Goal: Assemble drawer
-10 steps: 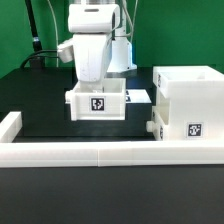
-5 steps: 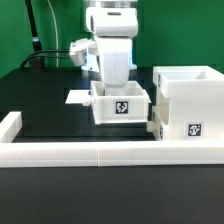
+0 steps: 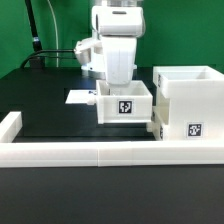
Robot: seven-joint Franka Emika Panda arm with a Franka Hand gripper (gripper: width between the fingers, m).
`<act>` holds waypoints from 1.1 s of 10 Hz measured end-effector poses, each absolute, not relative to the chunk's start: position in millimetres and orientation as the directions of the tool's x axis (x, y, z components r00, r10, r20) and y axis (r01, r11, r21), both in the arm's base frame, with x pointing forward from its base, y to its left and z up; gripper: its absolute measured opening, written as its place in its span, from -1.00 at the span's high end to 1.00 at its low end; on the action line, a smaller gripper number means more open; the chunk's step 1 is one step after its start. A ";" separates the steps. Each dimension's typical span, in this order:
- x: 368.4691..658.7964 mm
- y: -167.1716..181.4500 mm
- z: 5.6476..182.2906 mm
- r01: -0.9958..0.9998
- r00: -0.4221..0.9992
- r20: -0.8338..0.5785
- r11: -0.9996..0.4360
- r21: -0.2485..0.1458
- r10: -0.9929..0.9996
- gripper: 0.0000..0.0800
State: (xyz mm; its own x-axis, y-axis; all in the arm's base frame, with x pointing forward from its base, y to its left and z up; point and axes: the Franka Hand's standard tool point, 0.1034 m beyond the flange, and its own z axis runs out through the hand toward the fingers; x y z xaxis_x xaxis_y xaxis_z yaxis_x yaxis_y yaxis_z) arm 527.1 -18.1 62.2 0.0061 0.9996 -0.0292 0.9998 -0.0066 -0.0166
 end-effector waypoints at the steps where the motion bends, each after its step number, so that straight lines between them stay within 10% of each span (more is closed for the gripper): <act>1: 527.7 -10.6 62.6 1.000 0.019 -0.026 -0.020 -0.015 0.999 0.90; 11: 528.2 -0.1 59.1 0.999 0.025 -0.019 -0.026 -0.019 0.999 0.89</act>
Offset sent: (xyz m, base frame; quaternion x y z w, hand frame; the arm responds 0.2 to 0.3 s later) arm 0.0050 0.0184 0.0033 -0.0173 0.0321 0.0241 0.9990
